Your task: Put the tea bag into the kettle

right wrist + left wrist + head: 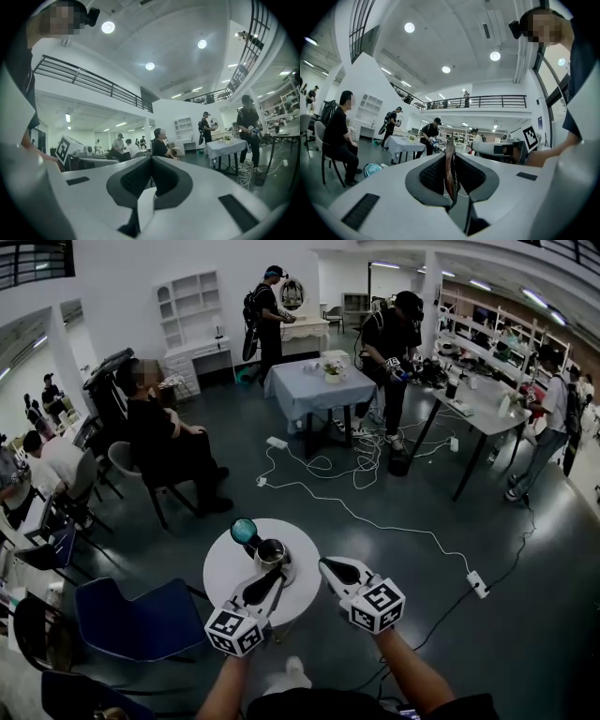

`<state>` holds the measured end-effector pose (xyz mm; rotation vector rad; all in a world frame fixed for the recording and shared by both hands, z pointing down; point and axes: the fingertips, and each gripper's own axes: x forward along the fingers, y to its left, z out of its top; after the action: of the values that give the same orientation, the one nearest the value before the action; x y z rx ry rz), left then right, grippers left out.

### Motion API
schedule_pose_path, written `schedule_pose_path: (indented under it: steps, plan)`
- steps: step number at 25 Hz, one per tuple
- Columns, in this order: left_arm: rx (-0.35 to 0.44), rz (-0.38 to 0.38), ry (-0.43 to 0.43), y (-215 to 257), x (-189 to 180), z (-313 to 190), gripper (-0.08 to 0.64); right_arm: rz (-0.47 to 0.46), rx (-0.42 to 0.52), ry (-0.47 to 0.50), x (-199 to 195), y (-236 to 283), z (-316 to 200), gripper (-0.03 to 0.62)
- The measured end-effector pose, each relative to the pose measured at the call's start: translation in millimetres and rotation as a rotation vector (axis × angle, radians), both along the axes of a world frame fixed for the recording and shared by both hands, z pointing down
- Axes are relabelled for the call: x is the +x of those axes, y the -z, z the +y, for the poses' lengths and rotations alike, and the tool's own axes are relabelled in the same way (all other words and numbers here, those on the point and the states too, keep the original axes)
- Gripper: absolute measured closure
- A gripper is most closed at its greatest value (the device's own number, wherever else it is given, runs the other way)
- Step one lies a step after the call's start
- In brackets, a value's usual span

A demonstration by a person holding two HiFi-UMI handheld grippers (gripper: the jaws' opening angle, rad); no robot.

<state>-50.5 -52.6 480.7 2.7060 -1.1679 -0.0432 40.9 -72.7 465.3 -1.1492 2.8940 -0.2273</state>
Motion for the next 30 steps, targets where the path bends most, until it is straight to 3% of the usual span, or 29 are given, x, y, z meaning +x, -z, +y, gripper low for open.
schedule_pose_path:
  steps: [15, 22, 30]
  plan:
    - [-0.046, -0.007, -0.025, -12, -68, -129, 0.494, 0.027, -0.005, -0.023, -61, -2, -112, 0.574]
    - [-0.096, -0.033, -0.069, -26, -88, -163, 0.494, 0.048, -0.016, -0.06, -83, 2, -143, 0.574]
    - [-0.078, -0.038, -0.087, -28, -112, -189, 0.492, 0.063, -0.017, -0.087, -104, -4, -160, 0.574]
